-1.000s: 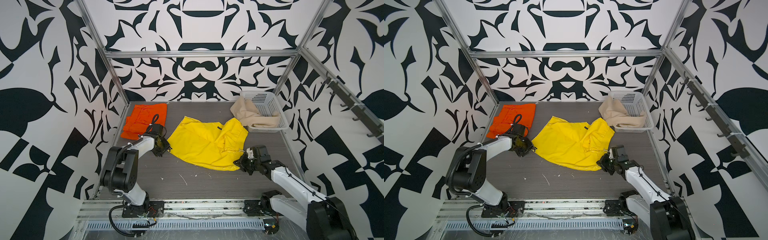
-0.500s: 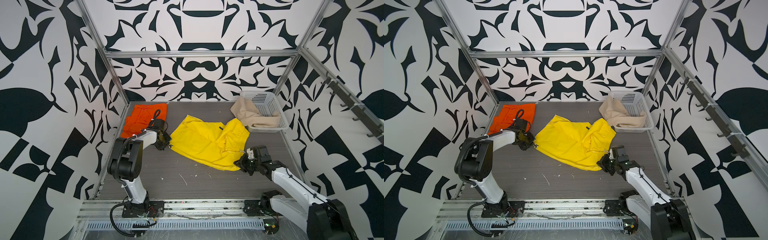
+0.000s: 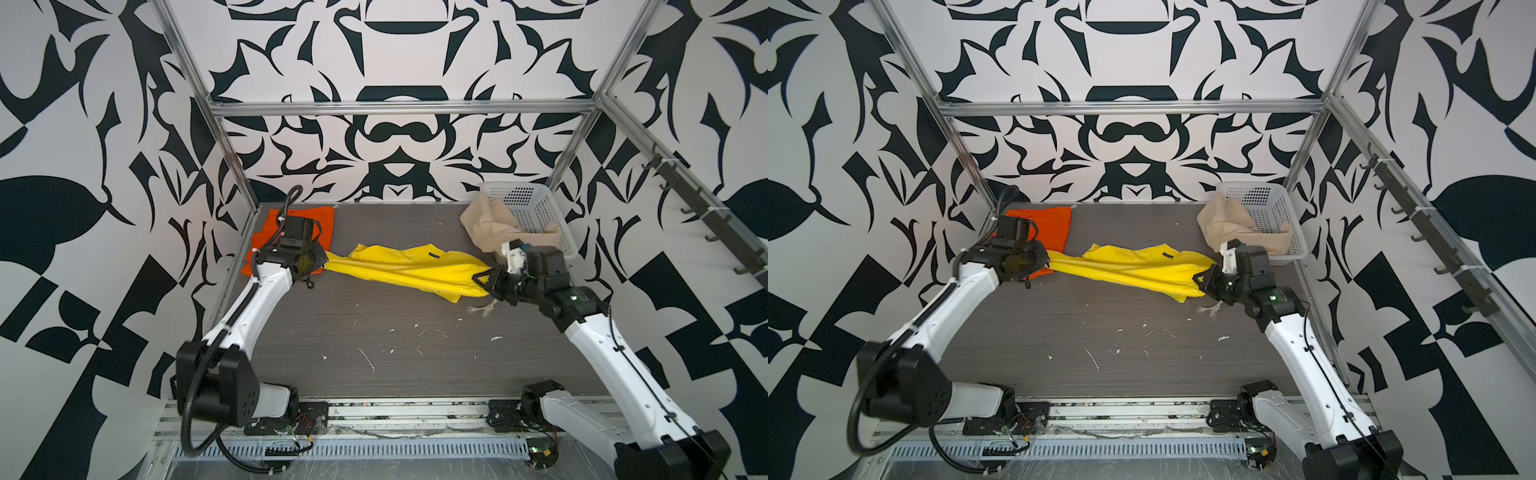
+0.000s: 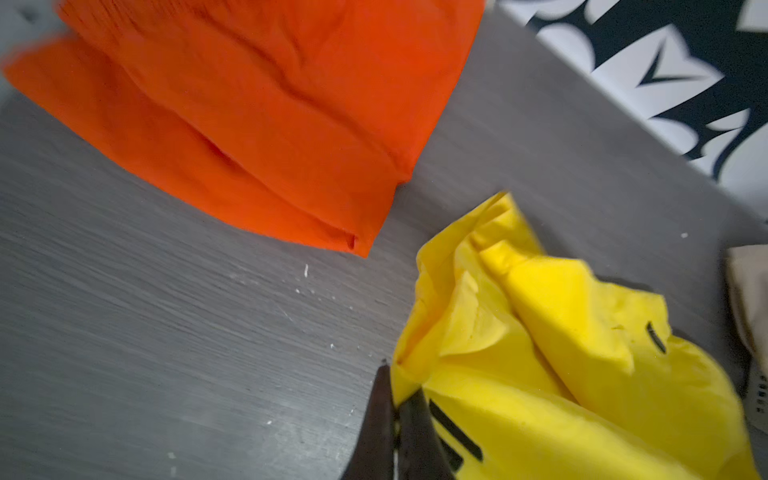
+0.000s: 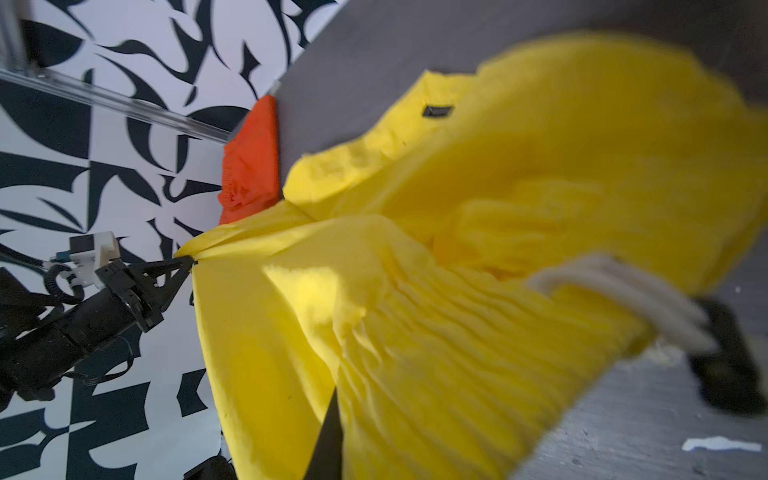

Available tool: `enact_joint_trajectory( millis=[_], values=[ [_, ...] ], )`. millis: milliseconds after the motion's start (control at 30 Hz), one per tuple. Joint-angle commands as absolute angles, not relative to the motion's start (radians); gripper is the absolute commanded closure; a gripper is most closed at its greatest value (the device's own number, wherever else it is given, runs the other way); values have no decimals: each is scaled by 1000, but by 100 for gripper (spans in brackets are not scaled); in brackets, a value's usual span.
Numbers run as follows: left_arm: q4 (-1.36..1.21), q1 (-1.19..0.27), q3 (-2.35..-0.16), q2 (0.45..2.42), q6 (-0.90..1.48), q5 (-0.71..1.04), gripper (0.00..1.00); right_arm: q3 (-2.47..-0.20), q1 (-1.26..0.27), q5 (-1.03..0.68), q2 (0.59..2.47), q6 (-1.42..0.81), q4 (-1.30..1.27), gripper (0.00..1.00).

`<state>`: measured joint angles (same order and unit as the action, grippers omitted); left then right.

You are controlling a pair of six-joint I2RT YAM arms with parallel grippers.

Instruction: Fold and stack the shorts

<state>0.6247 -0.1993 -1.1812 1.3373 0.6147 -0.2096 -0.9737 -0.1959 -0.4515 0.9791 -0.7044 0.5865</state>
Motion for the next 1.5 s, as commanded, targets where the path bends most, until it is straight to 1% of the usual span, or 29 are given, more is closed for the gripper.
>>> enact_joint_trajectory(
  millis=[0, 267, 433, 633, 767, 833, 1000, 1100, 1200, 1300, 1367, 1433, 1467],
  values=[
    [766, -190, -1254, 1234, 459, -426, 100, -1159, -188, -474, 1006, -551, 698, 100],
    [895, -190, -1463, 1100, 251, -621, 100, -1568, -188, -632, 1107, -427, 877, 100],
    [925, -190, -1570, 1026, 158, -681, 100, -1780, -188, -710, 1122, -408, 966, 100],
    [971, -190, -1723, 1008, 82, -778, 100, -1998, -188, -748, 1136, -418, 1041, 100],
    [1003, -190, -1826, 1042, 47, -793, 100, -2134, -187, -791, 1187, -448, 1034, 100],
    [995, -190, -1842, 1062, 32, -786, 100, -2164, -187, -810, 1219, -474, 998, 100],
    [967, -189, -1844, 1156, 17, -721, 100, -2096, -189, -827, 1306, -570, 833, 100],
    [909, -159, -1847, 1245, 14, -636, 100, -2120, -208, -790, 1410, -555, 800, 100],
    [873, -107, -1911, 1383, 18, -542, 100, -2233, -233, -787, 1572, -546, 769, 100],
    [878, -77, -2083, 1519, 12, -485, 100, -2508, -235, -772, 1787, -524, 824, 100],
    [883, -61, -2231, 1592, 14, -454, 100, -2808, -232, -756, 1950, -529, 893, 100],
    [848, -49, -2315, 1624, 17, -430, 100, -3006, -211, -813, 2074, -616, 858, 100],
    [821, -45, -2329, 1621, 18, -431, 100, -3036, -205, -849, 2097, -666, 803, 100]
  ],
)
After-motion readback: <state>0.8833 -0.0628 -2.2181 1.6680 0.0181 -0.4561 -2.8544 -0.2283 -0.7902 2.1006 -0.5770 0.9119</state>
